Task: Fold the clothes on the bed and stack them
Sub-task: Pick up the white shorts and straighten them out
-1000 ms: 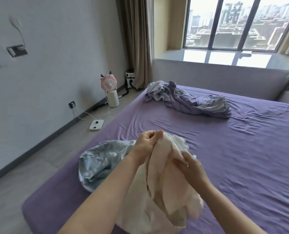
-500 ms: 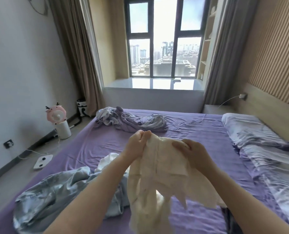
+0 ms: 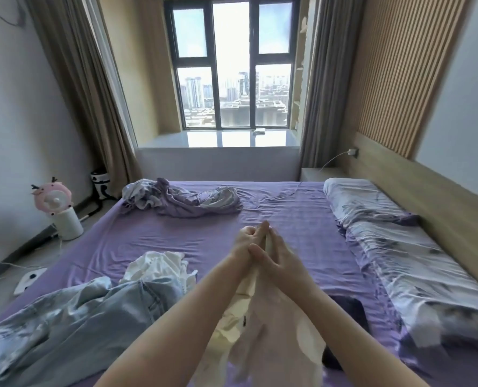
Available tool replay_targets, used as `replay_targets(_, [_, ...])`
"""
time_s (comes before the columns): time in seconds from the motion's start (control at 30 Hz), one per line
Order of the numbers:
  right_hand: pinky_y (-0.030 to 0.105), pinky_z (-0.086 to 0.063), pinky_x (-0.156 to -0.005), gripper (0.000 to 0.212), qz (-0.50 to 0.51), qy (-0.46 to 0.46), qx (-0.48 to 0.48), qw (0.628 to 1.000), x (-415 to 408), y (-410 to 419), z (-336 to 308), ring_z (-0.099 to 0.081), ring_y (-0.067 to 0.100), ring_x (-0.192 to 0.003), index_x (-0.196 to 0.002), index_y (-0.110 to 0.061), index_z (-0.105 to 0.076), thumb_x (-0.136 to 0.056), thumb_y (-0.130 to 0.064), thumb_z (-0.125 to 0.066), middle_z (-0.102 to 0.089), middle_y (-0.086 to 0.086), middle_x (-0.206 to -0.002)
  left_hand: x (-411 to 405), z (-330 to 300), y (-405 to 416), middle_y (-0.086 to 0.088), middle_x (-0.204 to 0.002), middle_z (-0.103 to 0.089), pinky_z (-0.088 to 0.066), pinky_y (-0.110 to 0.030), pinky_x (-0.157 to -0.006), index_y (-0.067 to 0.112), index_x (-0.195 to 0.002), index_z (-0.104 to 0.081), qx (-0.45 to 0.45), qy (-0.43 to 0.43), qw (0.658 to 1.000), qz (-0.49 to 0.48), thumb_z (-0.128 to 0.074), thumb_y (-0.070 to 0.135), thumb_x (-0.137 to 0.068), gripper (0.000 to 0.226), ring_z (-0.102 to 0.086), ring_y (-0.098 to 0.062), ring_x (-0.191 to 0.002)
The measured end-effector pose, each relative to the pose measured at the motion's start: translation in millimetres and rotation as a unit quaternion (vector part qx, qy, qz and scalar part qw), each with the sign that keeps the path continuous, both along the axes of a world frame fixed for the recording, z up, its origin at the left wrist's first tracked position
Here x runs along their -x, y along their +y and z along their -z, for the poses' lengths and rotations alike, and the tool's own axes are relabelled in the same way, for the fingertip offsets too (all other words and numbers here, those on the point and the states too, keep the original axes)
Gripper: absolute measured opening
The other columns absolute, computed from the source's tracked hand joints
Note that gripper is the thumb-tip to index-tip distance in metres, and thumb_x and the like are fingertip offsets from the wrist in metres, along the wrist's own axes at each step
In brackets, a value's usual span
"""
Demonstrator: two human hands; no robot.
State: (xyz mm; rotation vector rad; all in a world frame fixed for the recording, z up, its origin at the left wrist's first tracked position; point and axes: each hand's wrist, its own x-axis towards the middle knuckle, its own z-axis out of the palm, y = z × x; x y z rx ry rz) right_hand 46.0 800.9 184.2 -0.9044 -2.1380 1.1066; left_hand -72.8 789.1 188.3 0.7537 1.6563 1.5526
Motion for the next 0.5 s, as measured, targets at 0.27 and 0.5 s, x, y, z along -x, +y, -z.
replay_targets(0.27, [0.027, -0.041, -0.086, 0.05, -0.042, -0.106, -0.003, 0.993, -26.7, 0.1, 6.9, -0.053, 0.015, -0.112, -0.133, -0.027, -0.046, -0.085, -0.028, -0.059, -0.06, -0.001, -0.122, -1.9, -9.6, -29.6, -0.004, -0.056, -0.049, -0.04, -0.024, -0.048, 0.011, -0.066, -0.048, 0.022, 0.052, 0.997, 0.054, -0.066, 0.037, -0.086, 0.037, -0.045, -0.011, -0.045])
replay_targets(0.5, [0.025, -0.038, -0.058, 0.007, -0.005, 0.002, 0.062, 0.998, -32.8, 12.4, 3.6, -0.051, 0.012, -0.068, -0.08, -0.021, -0.063, -0.085, -0.022, -0.058, -0.056, -0.005, -0.068, 11.3, -36.8, -44.5, 0.001, -0.064, -0.05, -0.038, -0.02, -0.047, 0.014, -0.073, -0.055, 0.059, 0.164, 0.98, 0.092, -0.075, 0.039, -0.078, 0.031, -0.044, -0.009, -0.052])
